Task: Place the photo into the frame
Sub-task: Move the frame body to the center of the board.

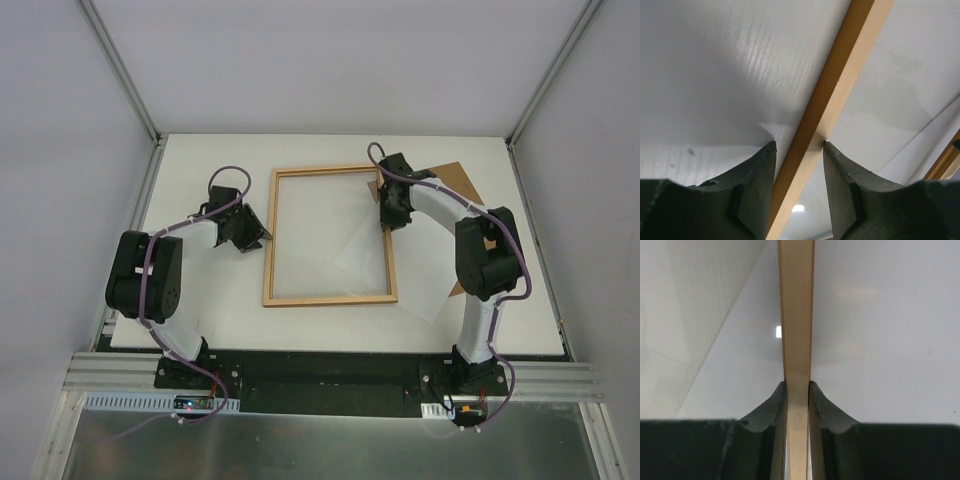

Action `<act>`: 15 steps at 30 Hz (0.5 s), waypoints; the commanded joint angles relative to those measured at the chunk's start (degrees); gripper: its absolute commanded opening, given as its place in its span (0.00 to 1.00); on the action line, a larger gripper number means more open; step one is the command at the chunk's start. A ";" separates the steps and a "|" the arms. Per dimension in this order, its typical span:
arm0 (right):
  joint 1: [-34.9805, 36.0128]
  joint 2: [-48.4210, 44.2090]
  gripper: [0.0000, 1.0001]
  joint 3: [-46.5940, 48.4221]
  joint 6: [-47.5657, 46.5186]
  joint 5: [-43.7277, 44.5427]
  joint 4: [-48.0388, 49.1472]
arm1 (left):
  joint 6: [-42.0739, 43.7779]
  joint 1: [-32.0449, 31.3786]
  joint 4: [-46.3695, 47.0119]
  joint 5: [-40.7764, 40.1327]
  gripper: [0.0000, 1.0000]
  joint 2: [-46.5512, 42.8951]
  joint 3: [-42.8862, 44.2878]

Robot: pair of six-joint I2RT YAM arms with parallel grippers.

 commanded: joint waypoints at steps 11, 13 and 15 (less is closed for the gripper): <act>6.81 0.54 0.01 4.32 6.06 -0.49 -0.63 | -2.18 0.25 -16.17 -15.40 0.43 -12.33 1.21; 7.68 0.98 0.00 4.67 7.03 -0.58 -0.19 | -1.91 0.42 -18.37 -17.77 0.43 -12.86 2.01; 8.74 1.33 0.01 5.02 7.91 -0.84 0.42 | -1.82 0.51 -19.34 -18.31 0.43 -13.73 1.92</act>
